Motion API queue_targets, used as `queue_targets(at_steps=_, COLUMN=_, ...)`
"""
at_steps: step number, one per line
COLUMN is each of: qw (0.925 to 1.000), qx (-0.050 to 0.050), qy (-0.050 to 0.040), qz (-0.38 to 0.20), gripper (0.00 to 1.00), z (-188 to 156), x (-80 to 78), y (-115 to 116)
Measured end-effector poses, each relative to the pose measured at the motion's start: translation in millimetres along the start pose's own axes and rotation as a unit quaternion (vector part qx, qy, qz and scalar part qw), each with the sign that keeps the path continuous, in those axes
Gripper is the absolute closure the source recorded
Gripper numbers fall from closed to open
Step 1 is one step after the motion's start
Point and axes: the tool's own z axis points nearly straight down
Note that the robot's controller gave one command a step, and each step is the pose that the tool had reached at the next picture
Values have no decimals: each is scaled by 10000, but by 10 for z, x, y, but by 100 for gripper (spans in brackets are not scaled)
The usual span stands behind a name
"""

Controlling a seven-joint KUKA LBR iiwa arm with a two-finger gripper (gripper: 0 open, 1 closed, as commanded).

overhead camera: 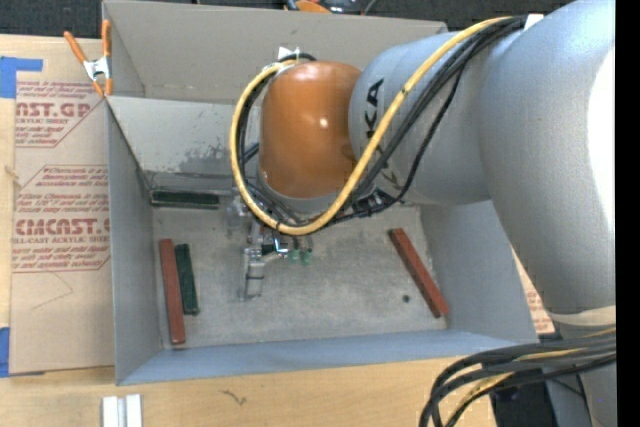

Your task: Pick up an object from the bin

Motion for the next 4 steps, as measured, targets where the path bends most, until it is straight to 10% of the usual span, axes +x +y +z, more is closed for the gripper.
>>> queue_targets(at_steps=1, qw=9929, qx=4, qy=-22, qz=1188, gripper=0, z=792, x=-401, y=-568)
queue_targets(at_steps=2, qw=9930, qx=-11, qy=-35, qz=1183, gripper=100, z=774, x=-409, y=-554)
queue_targets(at_steps=3, qw=9930, qx=-11, qy=-34, qz=1185, gripper=0, z=776, x=-409, y=-556)
queue_targets(at_steps=4, qw=9955, qx=11, qy=-7, qz=951, gripper=0, z=783, x=243, y=-945)
